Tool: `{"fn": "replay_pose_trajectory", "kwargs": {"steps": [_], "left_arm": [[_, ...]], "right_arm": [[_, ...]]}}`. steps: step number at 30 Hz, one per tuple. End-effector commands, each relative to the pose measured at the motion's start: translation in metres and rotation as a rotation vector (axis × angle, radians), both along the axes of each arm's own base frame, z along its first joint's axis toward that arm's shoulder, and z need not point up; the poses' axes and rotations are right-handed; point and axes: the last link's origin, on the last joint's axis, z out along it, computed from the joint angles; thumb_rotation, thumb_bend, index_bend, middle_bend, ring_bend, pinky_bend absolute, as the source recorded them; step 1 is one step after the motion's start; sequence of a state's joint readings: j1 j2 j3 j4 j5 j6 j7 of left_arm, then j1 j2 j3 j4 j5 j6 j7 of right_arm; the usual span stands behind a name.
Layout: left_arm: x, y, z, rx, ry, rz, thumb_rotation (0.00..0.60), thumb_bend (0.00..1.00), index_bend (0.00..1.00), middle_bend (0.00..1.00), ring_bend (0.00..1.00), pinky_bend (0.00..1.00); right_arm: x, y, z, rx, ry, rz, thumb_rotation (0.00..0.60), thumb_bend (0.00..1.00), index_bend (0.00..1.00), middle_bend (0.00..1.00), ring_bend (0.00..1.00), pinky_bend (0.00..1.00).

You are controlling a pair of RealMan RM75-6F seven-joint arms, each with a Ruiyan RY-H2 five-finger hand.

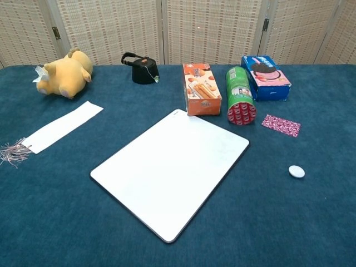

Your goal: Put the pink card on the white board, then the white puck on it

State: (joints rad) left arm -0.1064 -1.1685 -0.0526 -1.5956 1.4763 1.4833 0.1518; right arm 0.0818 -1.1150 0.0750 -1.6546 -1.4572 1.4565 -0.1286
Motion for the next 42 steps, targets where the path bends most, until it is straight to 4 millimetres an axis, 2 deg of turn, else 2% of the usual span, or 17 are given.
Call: {"fn": "replay_pose_trajectory", "kwargs": {"steps": [1, 4, 6, 8, 10, 11, 13, 16, 19, 28, 32, 36, 39, 42], "left_arm": [[0.000, 0.000, 0.000, -0.002, -0.001, 0.003, 0.600, 0.16, 0.06, 0.12, 0.09, 0.05], [-0.001, 0.000, -0.001, -0.005, 0.001, 0.002, 0.600, 0.16, 0.06, 0.12, 0.09, 0.05], [-0.001, 0.000, -0.002, -0.010, 0.002, 0.001, 0.600, 0.16, 0.06, 0.12, 0.09, 0.05], [-0.001, 0.001, -0.003, -0.012, 0.002, 0.001, 0.600, 0.16, 0.06, 0.12, 0.09, 0.05], [0.000, 0.003, -0.004, -0.011, -0.001, -0.002, 0.600, 0.16, 0.06, 0.12, 0.09, 0.05], [0.000, 0.004, -0.004, -0.011, -0.001, -0.003, 0.600, 0.16, 0.06, 0.12, 0.09, 0.05], [0.001, 0.004, -0.005, -0.013, -0.001, -0.007, 0.600, 0.16, 0.07, 0.12, 0.09, 0.05], [0.002, 0.004, -0.007, -0.016, -0.004, -0.011, 0.600, 0.16, 0.07, 0.12, 0.09, 0.05], [0.001, 0.003, -0.007, -0.017, -0.005, -0.010, 0.600, 0.16, 0.07, 0.12, 0.09, 0.05], [0.000, 0.000, -0.006, -0.016, -0.005, -0.006, 0.600, 0.16, 0.08, 0.12, 0.09, 0.05], [0.000, -0.001, -0.006, -0.017, -0.004, -0.007, 0.600, 0.16, 0.09, 0.12, 0.09, 0.05], [-0.001, -0.001, -0.006, -0.019, -0.003, -0.004, 0.600, 0.16, 0.10, 0.12, 0.09, 0.05], [0.000, -0.002, -0.007, -0.022, -0.003, -0.006, 0.600, 0.16, 0.10, 0.12, 0.09, 0.05], [0.000, -0.002, -0.007, -0.023, -0.004, -0.007, 0.600, 0.16, 0.10, 0.12, 0.09, 0.05]], "right_arm": [[0.000, -0.001, -0.002, 0.007, 0.003, -0.002, 0.535, 0.42, 0.00, 0.03, 0.08, 0.01], [0.001, -0.004, -0.003, 0.009, 0.004, -0.002, 0.537, 0.42, 0.00, 0.03, 0.10, 0.01], [0.000, -0.007, -0.004, 0.010, 0.008, -0.007, 0.538, 0.42, 0.00, 0.03, 0.15, 0.03], [0.000, -0.011, -0.005, 0.018, 0.011, -0.015, 0.537, 0.42, 0.00, 0.03, 0.22, 0.14], [0.002, -0.019, -0.007, 0.025, 0.012, -0.024, 0.536, 0.42, 0.00, 0.05, 0.38, 0.33], [0.002, -0.022, -0.008, 0.031, 0.012, -0.028, 0.536, 0.42, 0.00, 0.05, 0.43, 0.38], [0.004, -0.032, -0.011, 0.050, 0.010, -0.044, 0.536, 0.42, 0.00, 0.07, 0.60, 0.55], [0.009, -0.049, -0.017, 0.094, -0.011, -0.070, 0.535, 0.42, 0.00, 0.07, 0.74, 0.70], [0.014, -0.068, -0.026, 0.142, -0.036, -0.093, 0.536, 0.42, 0.00, 0.07, 0.81, 0.78], [0.027, -0.120, -0.061, 0.278, -0.086, -0.142, 0.537, 0.42, 0.00, 0.07, 0.84, 0.81], [0.030, -0.140, -0.071, 0.305, -0.105, -0.155, 0.536, 0.42, 0.00, 0.12, 0.86, 0.81], [0.034, -0.157, -0.084, 0.333, -0.113, -0.171, 0.536, 0.42, 0.00, 0.13, 0.87, 0.81], [0.037, -0.169, -0.097, 0.356, -0.123, -0.184, 0.532, 0.42, 0.01, 0.10, 0.87, 0.81], [0.040, -0.178, -0.109, 0.369, -0.130, -0.191, 0.529, 0.42, 0.09, 0.04, 0.86, 0.81]]}}
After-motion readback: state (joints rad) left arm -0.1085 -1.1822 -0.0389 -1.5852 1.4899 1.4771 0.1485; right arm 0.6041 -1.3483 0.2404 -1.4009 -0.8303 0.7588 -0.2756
